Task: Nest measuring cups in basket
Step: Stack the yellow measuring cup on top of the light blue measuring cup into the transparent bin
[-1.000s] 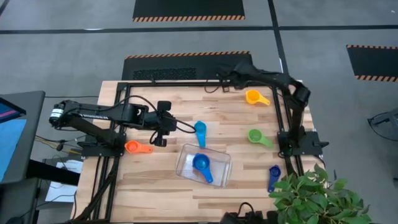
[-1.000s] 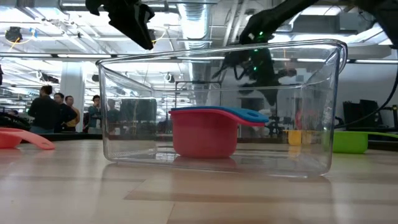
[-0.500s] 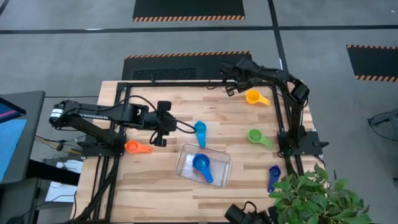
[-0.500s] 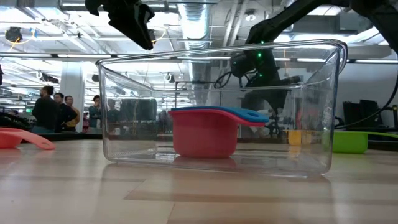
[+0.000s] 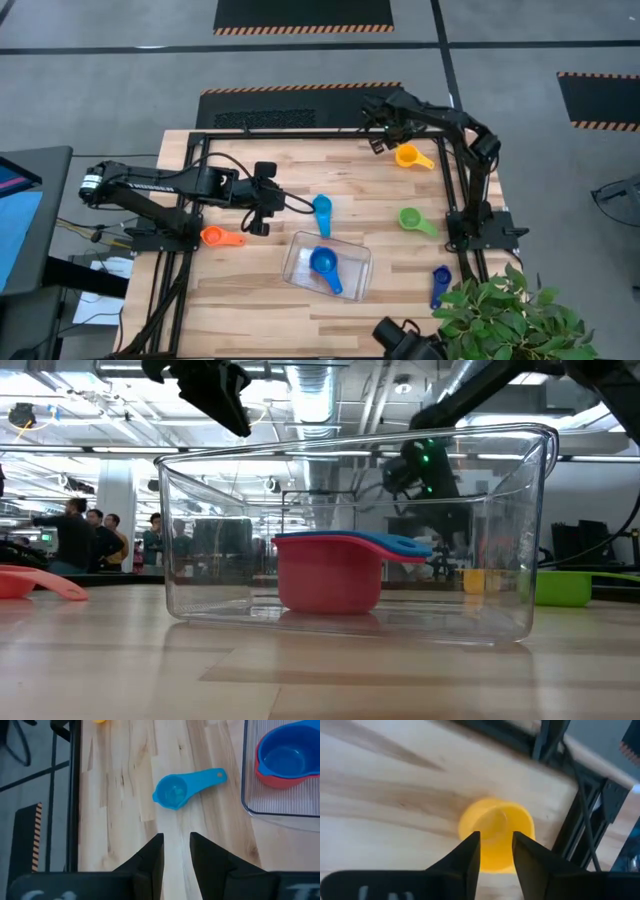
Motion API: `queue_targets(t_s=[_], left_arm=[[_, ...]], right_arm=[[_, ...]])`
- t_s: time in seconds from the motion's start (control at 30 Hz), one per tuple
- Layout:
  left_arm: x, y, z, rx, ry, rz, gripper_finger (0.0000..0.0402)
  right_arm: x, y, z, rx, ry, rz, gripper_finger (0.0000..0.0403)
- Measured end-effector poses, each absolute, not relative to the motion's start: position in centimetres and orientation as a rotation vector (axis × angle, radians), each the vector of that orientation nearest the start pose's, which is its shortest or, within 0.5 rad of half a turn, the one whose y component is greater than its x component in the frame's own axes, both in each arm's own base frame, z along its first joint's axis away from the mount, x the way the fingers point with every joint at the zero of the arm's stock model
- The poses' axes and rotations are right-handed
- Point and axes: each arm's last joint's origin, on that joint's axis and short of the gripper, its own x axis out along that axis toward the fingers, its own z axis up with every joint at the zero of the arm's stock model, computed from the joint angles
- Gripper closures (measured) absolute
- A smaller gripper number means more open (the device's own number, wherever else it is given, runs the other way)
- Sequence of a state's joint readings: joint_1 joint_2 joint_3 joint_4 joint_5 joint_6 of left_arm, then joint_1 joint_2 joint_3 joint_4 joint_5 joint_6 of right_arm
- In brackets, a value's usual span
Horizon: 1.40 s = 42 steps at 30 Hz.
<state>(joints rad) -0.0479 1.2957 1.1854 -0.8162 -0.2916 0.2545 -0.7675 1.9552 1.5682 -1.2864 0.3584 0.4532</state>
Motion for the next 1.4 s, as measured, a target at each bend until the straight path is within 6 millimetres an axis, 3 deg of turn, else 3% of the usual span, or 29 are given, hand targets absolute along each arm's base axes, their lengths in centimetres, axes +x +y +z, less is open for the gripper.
queue_targets(t_s=[0.2, 0.47, 1.07, 1.4], left_arm=[[25.6, -0.4, 31.4, 0.376, 0.935, 0.117, 0.0317], [25.8, -0.4, 31.6, 0.363, 0.908, 0.127, 0.0317], [26.2, -0.5, 31.8, 0.343, 0.864, 0.111, 0.0317], [26.1, -0.5, 31.8, 0.349, 0.866, 0.109, 0.0317]], right_arm=[[23.3, -25.2, 19.0, 0.696, 1.623, -1.216, 0.0231], [23.7, -23.8, 17.3, 0.570, 1.661, -1.242, 0.0222], [26.2, -21.4, 17.3, 0.507, 1.626, -1.189, 0.0234], [29.4, -19.6, 19.2, 0.488, 1.532, -1.089, 0.0236]])
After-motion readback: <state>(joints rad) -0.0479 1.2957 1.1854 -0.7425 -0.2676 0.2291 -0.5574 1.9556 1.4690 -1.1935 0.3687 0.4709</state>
